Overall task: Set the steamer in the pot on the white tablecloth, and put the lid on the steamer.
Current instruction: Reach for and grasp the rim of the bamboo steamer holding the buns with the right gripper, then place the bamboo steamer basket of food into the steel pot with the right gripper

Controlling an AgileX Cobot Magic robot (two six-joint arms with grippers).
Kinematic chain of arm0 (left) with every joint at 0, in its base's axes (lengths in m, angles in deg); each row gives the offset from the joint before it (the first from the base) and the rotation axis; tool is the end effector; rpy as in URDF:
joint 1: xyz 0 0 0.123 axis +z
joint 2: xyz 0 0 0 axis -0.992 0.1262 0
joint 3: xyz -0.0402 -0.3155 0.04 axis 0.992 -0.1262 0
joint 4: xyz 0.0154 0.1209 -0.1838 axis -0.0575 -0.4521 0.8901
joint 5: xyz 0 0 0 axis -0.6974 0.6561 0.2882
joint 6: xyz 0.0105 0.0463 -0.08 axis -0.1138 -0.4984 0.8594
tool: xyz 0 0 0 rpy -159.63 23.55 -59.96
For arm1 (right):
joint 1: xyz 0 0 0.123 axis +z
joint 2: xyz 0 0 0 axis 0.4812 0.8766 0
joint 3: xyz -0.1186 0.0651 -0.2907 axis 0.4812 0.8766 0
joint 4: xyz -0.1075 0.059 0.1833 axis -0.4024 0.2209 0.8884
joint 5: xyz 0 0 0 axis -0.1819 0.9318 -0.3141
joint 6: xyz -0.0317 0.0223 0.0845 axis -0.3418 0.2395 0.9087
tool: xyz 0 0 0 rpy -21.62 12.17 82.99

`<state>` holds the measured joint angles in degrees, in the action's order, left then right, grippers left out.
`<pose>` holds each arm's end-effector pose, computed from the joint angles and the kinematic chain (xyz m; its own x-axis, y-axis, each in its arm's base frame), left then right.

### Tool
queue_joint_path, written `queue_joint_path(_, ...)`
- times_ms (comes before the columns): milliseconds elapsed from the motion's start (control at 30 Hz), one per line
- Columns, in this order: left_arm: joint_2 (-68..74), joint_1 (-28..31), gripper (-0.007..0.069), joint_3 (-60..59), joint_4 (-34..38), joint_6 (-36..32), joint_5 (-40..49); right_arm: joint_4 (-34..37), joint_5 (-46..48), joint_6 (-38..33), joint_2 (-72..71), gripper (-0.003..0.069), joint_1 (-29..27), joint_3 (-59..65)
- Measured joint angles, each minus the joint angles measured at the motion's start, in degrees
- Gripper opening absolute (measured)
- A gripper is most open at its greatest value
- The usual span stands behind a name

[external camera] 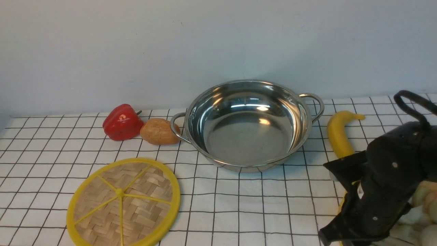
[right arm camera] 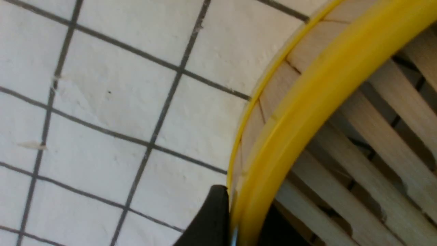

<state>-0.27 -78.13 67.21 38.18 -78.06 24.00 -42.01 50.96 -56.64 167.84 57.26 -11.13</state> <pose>-0.0119 -0.0003 0.1797 -0.2635 0.0857 -0.9608 -0.0585 0.9928 0.1046 0.2184 0.1203 0.2231 -0.9722 -0.2223 0.0742 -0.2232 0.9748 -0.0036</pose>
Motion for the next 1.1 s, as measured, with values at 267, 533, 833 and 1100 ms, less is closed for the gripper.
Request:
queue_joint_path(267,0.00,0.00,0.0473,0.00,0.00,0.00,0.00,-3.50,5.90,-1.98,-1.51,0.0061,0.00,-1.08)
queue_joint_path(533,0.00,0.00,0.0473,0.00,0.00,0.00,0.00,-7.54,13.67,-5.29,-1.72,0.0061,0.00,-9.95)
queue_joint_path(833,0.00,0.00,0.0473,0.00,0.00,0.00,0.00,-8.20,15.54,-19.54,-1.72,0.0061,0.00,-25.27)
queue_joint_path(1100,0.00,0.00,0.0473,0.00,0.00,0.00,0.00,-1.16,17.22,-39.88,-0.72,0.0061,0.00,-39.93)
